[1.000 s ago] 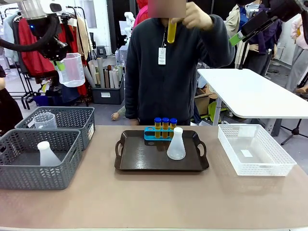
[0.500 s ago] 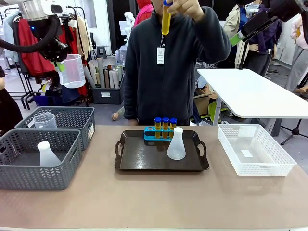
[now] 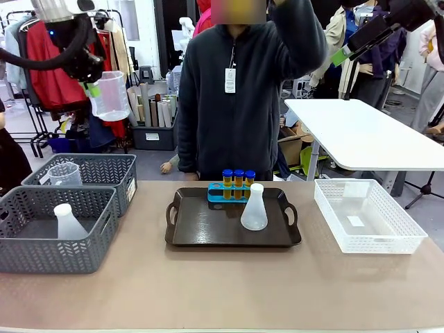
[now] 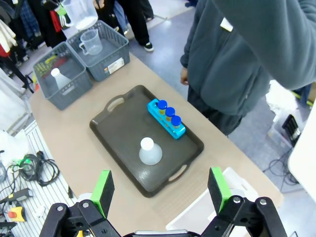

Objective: Prepare the laboratory tools.
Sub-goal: Pick up one Large Measuring Cup and place it on the Handle tray.

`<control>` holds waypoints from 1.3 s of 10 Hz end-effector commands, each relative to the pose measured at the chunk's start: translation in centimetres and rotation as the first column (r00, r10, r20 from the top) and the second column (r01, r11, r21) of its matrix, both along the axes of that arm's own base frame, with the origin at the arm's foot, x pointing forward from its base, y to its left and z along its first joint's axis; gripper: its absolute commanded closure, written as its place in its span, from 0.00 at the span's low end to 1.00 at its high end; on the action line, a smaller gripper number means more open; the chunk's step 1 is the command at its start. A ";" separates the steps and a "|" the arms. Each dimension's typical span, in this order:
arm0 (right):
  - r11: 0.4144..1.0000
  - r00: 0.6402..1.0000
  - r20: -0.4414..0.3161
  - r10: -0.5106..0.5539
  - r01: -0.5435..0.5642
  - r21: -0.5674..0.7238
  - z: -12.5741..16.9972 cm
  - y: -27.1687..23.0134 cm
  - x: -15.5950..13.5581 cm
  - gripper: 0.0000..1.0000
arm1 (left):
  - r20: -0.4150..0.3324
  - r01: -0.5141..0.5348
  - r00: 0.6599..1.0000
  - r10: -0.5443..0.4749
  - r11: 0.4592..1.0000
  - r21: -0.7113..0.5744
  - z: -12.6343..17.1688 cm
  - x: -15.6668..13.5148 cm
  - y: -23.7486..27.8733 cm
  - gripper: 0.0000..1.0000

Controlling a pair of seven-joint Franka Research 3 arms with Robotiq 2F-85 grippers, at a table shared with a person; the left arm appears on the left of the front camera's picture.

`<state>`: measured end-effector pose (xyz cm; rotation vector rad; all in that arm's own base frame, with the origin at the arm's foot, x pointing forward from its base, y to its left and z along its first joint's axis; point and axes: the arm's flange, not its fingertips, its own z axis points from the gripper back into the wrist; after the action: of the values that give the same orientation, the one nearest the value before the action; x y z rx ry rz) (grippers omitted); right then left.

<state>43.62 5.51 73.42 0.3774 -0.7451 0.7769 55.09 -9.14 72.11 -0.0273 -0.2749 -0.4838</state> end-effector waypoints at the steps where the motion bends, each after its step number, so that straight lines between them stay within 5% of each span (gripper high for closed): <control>1: 1.000 1.000 0.004 0.004 -0.004 0.000 0.1 0.0 -0.1 0.00 | 0.062 0.091 0.994 -0.091 0.996 0.001 2.4 -2.0 -2.2 1.00; 5: 1.000 1.000 0.004 0.004 -0.004 0.000 0.1 0.0 -0.1 0.00 | 0.088 0.234 0.969 -0.232 0.972 -0.014 2.8 -3.9 -7.2 1.00; 13: 1.000 1.000 0.004 0.004 -0.004 0.000 0.1 0.0 -0.1 0.00 | 0.036 0.472 0.881 -0.472 0.881 0.002 -6.3 -3.7 -16.7 1.00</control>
<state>43.61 5.54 73.43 0.3773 -0.7451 0.7774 51.94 -26.30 66.26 -0.0744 -0.2942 -0.9405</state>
